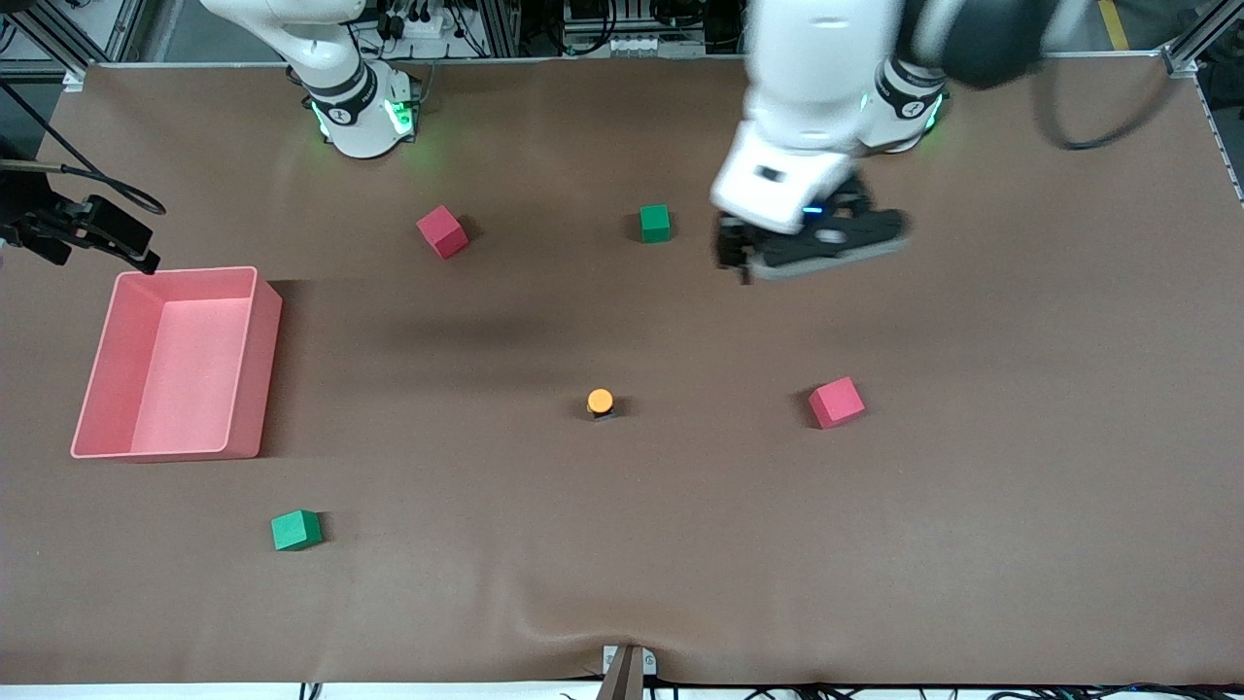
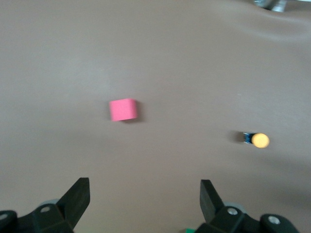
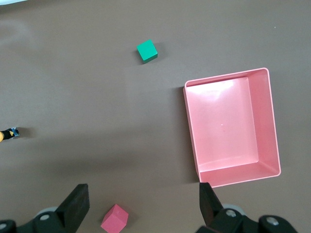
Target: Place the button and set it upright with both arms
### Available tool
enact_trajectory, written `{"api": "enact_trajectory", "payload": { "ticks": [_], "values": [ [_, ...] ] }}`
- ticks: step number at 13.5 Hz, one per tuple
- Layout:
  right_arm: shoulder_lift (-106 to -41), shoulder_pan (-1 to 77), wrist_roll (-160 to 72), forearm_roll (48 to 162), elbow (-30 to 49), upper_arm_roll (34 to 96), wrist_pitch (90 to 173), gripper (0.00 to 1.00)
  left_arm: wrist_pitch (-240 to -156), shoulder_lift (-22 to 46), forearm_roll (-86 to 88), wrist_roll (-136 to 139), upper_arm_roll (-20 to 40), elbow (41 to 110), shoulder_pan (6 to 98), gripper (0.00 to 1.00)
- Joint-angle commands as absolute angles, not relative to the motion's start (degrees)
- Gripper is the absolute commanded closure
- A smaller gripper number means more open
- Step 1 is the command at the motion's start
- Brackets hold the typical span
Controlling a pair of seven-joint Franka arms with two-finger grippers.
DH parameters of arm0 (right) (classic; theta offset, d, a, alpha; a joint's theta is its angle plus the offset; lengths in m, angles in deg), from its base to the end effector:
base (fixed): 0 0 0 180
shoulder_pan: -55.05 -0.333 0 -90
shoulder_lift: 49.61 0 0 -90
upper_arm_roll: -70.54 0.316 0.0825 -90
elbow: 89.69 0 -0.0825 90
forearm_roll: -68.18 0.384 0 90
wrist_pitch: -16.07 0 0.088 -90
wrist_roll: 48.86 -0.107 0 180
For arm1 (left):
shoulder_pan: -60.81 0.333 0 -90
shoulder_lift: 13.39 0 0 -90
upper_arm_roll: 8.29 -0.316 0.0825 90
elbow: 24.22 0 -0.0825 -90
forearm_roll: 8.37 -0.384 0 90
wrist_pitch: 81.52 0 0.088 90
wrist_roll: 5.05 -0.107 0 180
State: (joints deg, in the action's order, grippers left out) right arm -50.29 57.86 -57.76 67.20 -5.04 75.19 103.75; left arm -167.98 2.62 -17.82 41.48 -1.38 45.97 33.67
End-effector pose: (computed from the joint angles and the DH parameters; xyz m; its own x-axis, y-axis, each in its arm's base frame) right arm 0.5543 0.0156 0.6582 0.9914 -0.1237 0.0430 -0.1242 -0.9922 0.0095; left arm 0.5408 -0.3283 0.6171 0.9690 0.2259 0.0998 0.2345 -0.9684 -0.0851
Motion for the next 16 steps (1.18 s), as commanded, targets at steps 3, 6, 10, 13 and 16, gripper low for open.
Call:
{"api": "enact_trajectory", "payload": {
  "ticks": [3,6,10,13,16],
  "values": [
    [-50.66,59.09,-57.65,66.95,-6.02,76.07,102.82,0.00,-166.69,-0.82,-15.22,28.55,-0.21,48.38,45.41,0.00],
    [-50.66,59.18,-57.65,66.95,-6.02,76.07,102.64,0.00,-166.69,-1.26,-14.34,19.50,-0.21,48.37,51.22,0.00],
    [-50.66,59.27,-57.65,66.95,-6.02,76.07,102.64,0.00,-166.95,-3.36,-12.86,8.76,-0.12,50.65,57.63,0.00],
    [-50.66,59.27,-57.65,66.95,-5.93,76.07,102.64,0.00,-168.44,-8.62,-11.36,4.98,-0.12,57.31,60.72,0.00],
    [-50.66,59.36,-57.65,66.95,-6.02,76.07,102.55,0.00,-171.17,-15.40,-11.27,2.77,-0.21,67.34,61.78,0.00]
  ]
}}
